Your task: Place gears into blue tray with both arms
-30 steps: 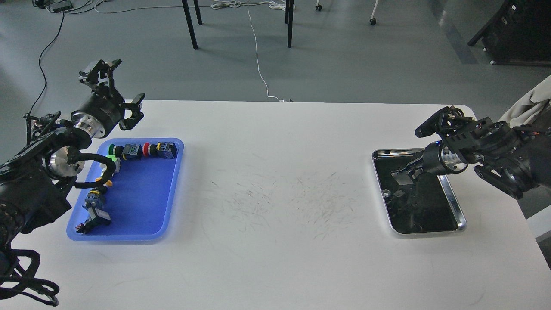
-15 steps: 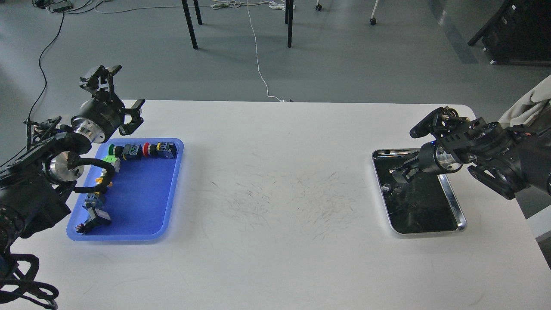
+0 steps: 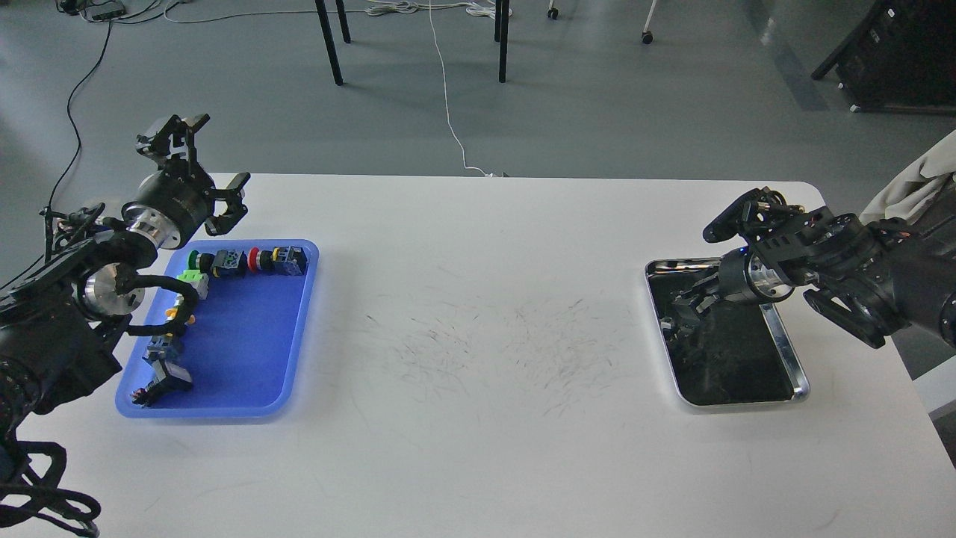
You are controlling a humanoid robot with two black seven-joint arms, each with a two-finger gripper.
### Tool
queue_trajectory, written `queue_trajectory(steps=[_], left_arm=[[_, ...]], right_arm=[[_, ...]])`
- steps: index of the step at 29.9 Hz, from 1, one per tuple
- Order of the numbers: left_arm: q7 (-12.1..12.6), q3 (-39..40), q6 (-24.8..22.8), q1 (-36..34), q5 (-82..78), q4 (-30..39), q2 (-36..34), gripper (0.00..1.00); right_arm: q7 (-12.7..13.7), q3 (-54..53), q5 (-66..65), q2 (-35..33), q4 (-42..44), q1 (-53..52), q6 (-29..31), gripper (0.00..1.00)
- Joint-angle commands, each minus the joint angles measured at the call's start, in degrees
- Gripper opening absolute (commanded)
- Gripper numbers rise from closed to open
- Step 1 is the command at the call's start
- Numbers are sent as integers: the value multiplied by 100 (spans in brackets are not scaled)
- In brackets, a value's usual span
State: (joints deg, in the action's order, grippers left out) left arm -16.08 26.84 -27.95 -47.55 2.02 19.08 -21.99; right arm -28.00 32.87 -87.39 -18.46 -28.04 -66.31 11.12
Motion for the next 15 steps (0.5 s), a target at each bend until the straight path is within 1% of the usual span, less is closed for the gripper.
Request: queue_trajectory(steps=[1, 5, 6, 9, 11, 15], left_arm=[[9, -3, 9, -17, 0, -1, -16, 98], [9, -3, 9, -26, 0, -1, -42, 98], [9, -3, 9, -35, 0, -1, -42, 98], [9, -3, 18, -35, 0, -1, -33, 98], [9, -3, 18, -35, 0, -1, -33, 98], [9, -3, 18, -35, 0, -1, -33, 98]], right_arm=[[0, 62, 3, 0, -8, -4, 5, 53], [0, 79, -6, 0, 9, -5, 5, 49], [0, 114, -6, 0, 10, -13, 5, 46], [0, 246, -15, 0, 18, -31, 5, 34], [0, 255, -15, 0, 27, -31, 5, 29], [0, 255, -15, 0, 27, -57, -13, 25]])
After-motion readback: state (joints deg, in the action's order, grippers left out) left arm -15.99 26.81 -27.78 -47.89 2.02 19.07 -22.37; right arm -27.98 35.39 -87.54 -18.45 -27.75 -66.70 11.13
